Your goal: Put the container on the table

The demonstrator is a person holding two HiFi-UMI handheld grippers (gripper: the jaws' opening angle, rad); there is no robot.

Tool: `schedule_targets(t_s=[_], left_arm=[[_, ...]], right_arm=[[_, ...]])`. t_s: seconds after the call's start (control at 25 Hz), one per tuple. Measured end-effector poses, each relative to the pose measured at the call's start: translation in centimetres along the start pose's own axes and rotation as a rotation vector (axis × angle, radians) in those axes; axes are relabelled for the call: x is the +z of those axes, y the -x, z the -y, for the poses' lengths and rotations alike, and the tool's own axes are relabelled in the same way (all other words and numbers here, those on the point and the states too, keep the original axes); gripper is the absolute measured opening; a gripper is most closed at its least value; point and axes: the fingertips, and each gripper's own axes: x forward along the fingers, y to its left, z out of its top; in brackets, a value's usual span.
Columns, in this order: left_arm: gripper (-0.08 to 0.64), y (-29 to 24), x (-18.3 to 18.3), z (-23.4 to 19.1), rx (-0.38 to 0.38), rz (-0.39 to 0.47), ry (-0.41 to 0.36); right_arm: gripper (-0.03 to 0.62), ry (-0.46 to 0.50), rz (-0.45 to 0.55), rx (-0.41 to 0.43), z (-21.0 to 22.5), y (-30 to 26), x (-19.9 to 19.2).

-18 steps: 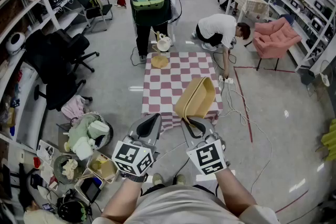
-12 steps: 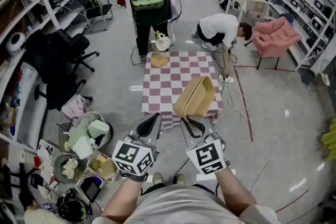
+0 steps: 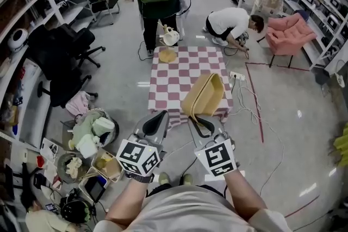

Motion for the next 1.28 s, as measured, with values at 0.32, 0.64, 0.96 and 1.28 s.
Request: schedule_targets(t_s=[0.32, 0.64, 0.96, 1.28], left_arm=[[0.002, -1.4, 0.2, 1.2, 0.007, -0.004, -0.012], [0.002, -2.0, 0.1, 2.4, 0.002, -0.009, -0.021], [0.002, -1.5, -0.3, 3.3, 0.023, -0.02, -0.026], [0.002, -1.2, -1.2, 2.3, 0.059, -0.033, -0.012]], right_arm=[[0.032, 0.002, 0.011, 0.014, 1.6, 0.5, -0.2], [0.032, -0.012, 0.037, 0.012, 2.5, 1.2, -0.1], [0.032, -0.027, 0.057, 0.032, 2.3, 2.1, -0.2], [0.032, -0.043, 0.039, 0.059, 2.1, 1.1, -1.5]])
